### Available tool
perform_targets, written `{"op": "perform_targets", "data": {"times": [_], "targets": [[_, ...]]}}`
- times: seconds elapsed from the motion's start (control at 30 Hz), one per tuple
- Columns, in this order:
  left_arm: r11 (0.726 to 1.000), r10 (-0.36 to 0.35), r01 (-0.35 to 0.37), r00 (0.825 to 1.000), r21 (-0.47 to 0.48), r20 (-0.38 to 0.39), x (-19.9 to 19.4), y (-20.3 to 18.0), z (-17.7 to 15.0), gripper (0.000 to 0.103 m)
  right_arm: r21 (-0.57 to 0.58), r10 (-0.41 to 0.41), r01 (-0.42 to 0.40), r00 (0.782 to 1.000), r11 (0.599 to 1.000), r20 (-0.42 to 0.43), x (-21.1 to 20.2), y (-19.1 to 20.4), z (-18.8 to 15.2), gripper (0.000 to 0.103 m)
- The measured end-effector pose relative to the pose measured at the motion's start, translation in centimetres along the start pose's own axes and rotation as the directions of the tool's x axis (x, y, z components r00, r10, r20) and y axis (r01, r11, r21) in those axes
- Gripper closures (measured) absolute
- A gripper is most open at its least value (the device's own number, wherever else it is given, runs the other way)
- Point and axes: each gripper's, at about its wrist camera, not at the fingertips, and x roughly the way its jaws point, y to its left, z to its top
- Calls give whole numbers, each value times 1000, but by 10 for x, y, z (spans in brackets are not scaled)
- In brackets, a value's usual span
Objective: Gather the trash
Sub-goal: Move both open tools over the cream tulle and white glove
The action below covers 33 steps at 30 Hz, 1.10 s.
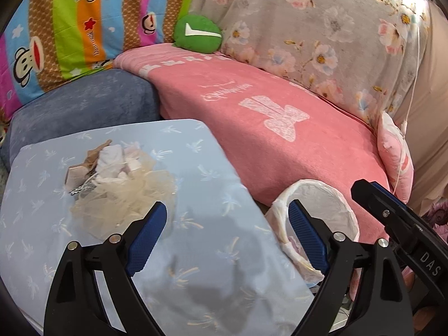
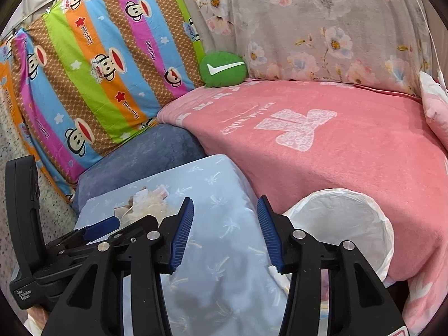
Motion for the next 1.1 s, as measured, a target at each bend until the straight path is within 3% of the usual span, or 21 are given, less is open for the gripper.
{"op": "perform_targets", "data": {"times": [0.23,0.7,1.1], "targets": [[995,72,-71,997,-71,1,-5,44,-8,17,-31,31,-32,999,999,-41,22,33,-9,39],[954,234,-234,972,-187,-24,-16,139,-26,14,-79,117,-134,976,988,-183,111,118,-32,30],[937,261,-266,964,-227,-53,-5,182,-31,14,-70,87,-110,958,991,-272,202,147,-49,26]]}}
